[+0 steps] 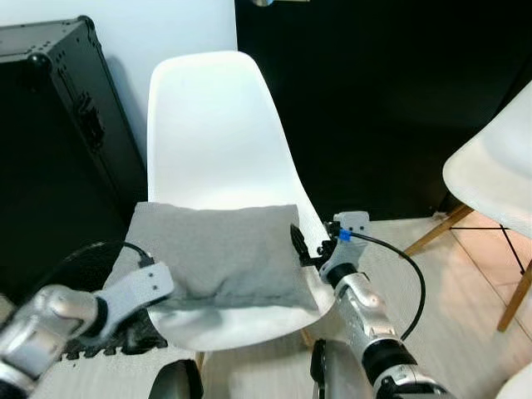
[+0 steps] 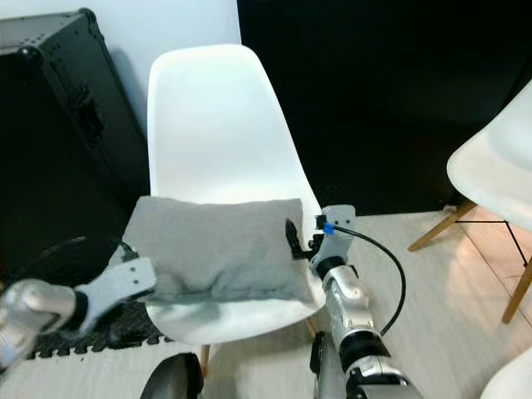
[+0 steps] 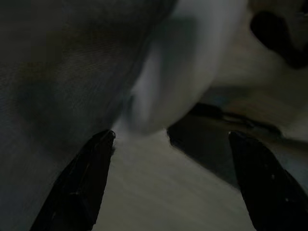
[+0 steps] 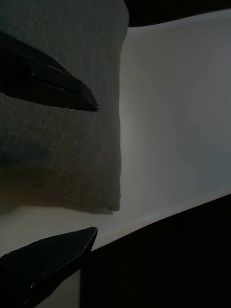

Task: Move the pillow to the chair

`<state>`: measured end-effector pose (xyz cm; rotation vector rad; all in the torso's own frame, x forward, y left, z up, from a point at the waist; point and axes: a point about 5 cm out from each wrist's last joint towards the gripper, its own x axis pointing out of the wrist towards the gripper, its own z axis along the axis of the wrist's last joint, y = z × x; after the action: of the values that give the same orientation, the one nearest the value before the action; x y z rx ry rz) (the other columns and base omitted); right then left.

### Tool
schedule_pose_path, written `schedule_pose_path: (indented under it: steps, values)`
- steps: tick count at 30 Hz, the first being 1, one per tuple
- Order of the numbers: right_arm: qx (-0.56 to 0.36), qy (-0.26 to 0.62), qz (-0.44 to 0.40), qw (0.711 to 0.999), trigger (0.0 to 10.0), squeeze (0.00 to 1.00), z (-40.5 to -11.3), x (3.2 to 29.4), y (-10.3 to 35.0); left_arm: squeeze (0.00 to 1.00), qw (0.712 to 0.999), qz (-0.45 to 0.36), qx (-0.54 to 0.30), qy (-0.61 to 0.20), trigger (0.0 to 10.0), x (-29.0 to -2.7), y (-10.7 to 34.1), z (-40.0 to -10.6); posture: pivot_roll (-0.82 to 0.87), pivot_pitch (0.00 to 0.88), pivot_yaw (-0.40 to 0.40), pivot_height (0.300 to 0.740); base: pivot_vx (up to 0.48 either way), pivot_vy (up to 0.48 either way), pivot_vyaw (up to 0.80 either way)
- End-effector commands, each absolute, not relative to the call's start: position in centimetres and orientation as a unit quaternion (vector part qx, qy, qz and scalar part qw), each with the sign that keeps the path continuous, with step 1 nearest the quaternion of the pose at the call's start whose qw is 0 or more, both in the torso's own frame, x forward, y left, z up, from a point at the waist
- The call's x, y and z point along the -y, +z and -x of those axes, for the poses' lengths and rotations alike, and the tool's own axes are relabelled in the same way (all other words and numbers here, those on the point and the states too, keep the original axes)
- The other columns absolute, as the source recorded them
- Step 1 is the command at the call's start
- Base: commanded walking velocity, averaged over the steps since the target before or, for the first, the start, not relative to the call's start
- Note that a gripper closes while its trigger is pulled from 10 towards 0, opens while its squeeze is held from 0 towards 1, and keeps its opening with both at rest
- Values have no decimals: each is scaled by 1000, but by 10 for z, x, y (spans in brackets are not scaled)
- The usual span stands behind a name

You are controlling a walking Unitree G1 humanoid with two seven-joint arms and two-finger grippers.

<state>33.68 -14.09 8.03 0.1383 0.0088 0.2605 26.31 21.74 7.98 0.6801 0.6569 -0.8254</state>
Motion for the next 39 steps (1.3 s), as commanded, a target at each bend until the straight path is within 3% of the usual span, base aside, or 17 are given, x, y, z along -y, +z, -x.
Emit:
schedule_pose_path:
  steps: [1,6,10,12,17,24,29,35,39]
  values:
    - [-14,135,-69,988,10000,0,-337,138,78,0,816,-343,-301,-355,10000,-219,70,-271,91,84,-18,560,0,0,0]
    - [-16,139,-64,988,10000,0,-337,136,78,0,828,-361,-286,-321,10000,-213,60,-283,89,87,-18,560,0,0,0]
    - [-17,137,-56,989,10000,0,-336,139,77,0,865,-396,-228,-208,10000,-202,59,-316,80,99,-25,560,0,0,0]
    - [-17,135,-55,989,10000,0,-336,139,76,0,872,-393,-221,-191,10000,-199,59,-321,80,99,-25,560,0,0,0]
    - [-23,126,-47,991,10000,0,-335,141,73,0,890,-411,-148,-131,10000,-167,68,-347,77,109,-25,560,0,0,0]
    - [-21,112,-39,993,10000,0,-335,143,74,0,933,-338,-92,-83,10000,-125,96,-370,61,111,-5,560,0,0,0]
    - [-18,105,-40,994,10000,0,-334,147,74,0,950,-286,-80,-99,10000,-106,97,-370,54,103,8,560,0,0,0]
    - [-22,104,-55,993,10000,0,-331,146,70,0,964,-171,-120,-163,10000,-122,86,-357,66,88,10,560,0,0,0]
    - [-29,109,-63,992,10000,0,-330,143,68,0,971,-140,-118,-154,10000,-143,82,-341,75,81,5,560,0,0,0]
